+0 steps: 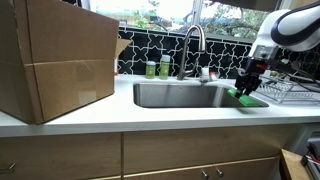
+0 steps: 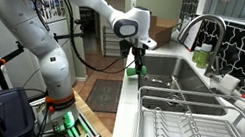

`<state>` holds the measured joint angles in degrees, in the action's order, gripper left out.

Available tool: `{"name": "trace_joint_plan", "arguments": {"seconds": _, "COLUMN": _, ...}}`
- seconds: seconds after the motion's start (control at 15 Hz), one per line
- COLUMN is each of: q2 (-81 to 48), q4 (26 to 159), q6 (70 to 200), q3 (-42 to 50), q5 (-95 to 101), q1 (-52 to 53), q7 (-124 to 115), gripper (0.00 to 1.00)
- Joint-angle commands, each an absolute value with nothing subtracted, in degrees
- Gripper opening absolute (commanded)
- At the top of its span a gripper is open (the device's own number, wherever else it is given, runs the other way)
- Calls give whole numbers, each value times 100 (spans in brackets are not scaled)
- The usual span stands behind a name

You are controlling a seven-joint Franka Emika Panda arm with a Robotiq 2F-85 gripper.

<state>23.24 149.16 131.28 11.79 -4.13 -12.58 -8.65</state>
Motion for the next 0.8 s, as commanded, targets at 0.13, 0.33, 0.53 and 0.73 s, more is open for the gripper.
{"name": "trace_joint_plan", "arguments": {"seconds": 0.13, "q2": 2553, "q4": 14372, "q6": 12362, "q3": 1408, "q5": -521, "q1": -1472, "q7": -631, "gripper": 47}}
{"name": "trace_joint_plan", "arguments": {"seconds": 0.33, "q2": 2563, "q4": 13901, "q6": 12026, "q3": 1528, "q5": -534, "q1": -1577, "q7": -610, "gripper": 38}}
{"name": "trace_joint_plan", "arguments": {"seconds": 0.53, "q2": 2496, "q4": 13350, "q6": 11673, "q3": 1636, "q5": -546, "q1": -1633, "q7": -593, "gripper": 37}}
{"name": "trace_joint_plan", "arguments": {"seconds": 0.73, "q2": 2435, "q4": 12866, "q6": 11374, "q3": 1721, "q5": -569, "q1": -1666, "q7": -596, "gripper": 36}}
